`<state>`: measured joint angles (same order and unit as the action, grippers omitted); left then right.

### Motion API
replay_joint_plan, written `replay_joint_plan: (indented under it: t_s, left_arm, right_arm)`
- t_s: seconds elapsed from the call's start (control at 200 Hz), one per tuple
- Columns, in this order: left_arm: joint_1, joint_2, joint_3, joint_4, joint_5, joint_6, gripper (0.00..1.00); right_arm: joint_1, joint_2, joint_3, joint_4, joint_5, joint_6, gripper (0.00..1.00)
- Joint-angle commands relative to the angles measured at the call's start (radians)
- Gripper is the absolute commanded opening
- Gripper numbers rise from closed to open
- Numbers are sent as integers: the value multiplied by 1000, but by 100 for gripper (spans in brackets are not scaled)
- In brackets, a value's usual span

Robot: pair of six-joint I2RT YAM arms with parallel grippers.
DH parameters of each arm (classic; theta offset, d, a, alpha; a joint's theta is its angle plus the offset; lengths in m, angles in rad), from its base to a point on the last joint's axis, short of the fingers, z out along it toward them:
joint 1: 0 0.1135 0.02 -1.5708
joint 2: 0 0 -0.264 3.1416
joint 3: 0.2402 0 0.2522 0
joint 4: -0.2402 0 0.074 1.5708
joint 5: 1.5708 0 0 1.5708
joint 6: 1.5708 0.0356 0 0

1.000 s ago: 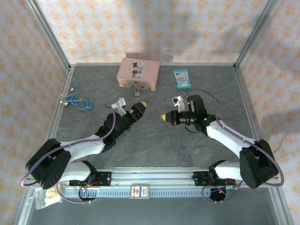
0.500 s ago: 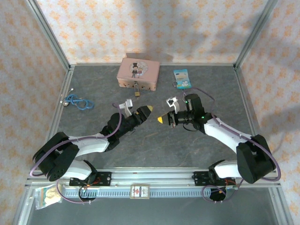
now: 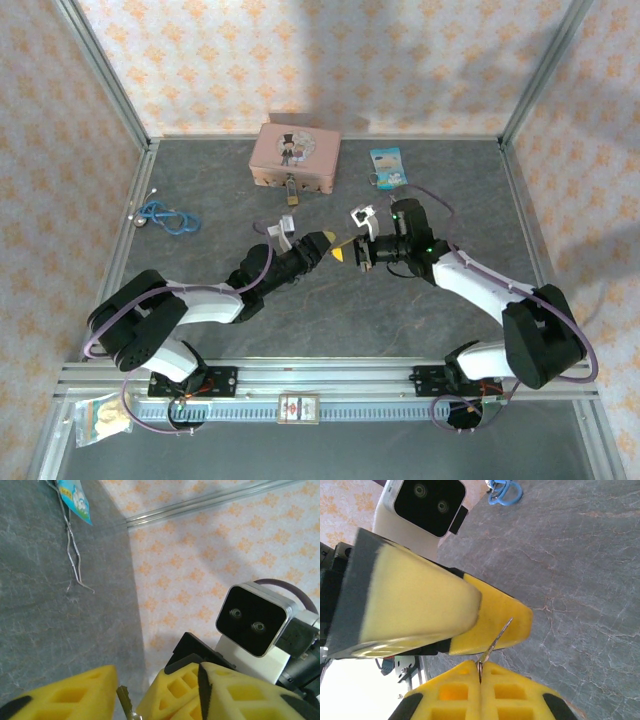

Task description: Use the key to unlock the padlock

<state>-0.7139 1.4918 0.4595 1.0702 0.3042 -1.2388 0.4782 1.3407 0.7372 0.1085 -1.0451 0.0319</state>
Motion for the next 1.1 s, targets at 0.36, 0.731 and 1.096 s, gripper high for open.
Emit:
replay_joint_plan:
  t_s: [0.36,0.731,1.096]
  left_arm:
    - [-12,-36,10,1,-50,48,0]
    - [-20,-208,-37,-65,-305,229,0]
    - [-54,-135,-92,272,-235,239,0]
  right_arm:
    - [4,-26,25,28,38,8,7]
    - [12,-151,-238,718,241,636,43]
    - [106,-90,-246,894,260,667,44]
